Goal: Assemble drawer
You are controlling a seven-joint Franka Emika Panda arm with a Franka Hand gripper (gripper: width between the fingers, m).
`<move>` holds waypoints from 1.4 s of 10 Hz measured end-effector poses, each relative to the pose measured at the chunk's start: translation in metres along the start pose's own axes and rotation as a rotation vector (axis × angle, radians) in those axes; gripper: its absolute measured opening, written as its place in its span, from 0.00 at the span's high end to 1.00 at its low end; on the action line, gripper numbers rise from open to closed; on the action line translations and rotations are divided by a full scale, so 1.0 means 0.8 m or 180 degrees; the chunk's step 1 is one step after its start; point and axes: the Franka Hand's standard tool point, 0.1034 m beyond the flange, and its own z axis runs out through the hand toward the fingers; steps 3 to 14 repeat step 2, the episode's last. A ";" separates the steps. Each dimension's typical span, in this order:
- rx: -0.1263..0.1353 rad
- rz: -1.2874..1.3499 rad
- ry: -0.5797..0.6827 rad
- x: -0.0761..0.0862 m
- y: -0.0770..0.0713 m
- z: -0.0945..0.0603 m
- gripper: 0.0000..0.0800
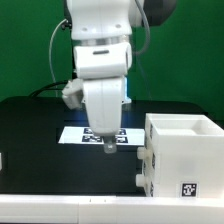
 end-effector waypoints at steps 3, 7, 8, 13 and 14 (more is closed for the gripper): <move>0.0011 -0.0002 0.0005 0.001 -0.001 0.002 0.19; 0.0011 -0.0002 0.0005 0.001 -0.001 0.002 0.19; 0.0011 -0.0002 0.0005 0.001 -0.001 0.002 0.19; 0.0011 -0.0002 0.0005 0.001 -0.001 0.002 0.19; 0.0011 -0.0002 0.0005 0.001 -0.001 0.002 0.19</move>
Offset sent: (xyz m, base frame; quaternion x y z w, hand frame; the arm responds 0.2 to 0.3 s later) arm 0.0000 0.0000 0.0000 0.0000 0.0000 0.0000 1.0000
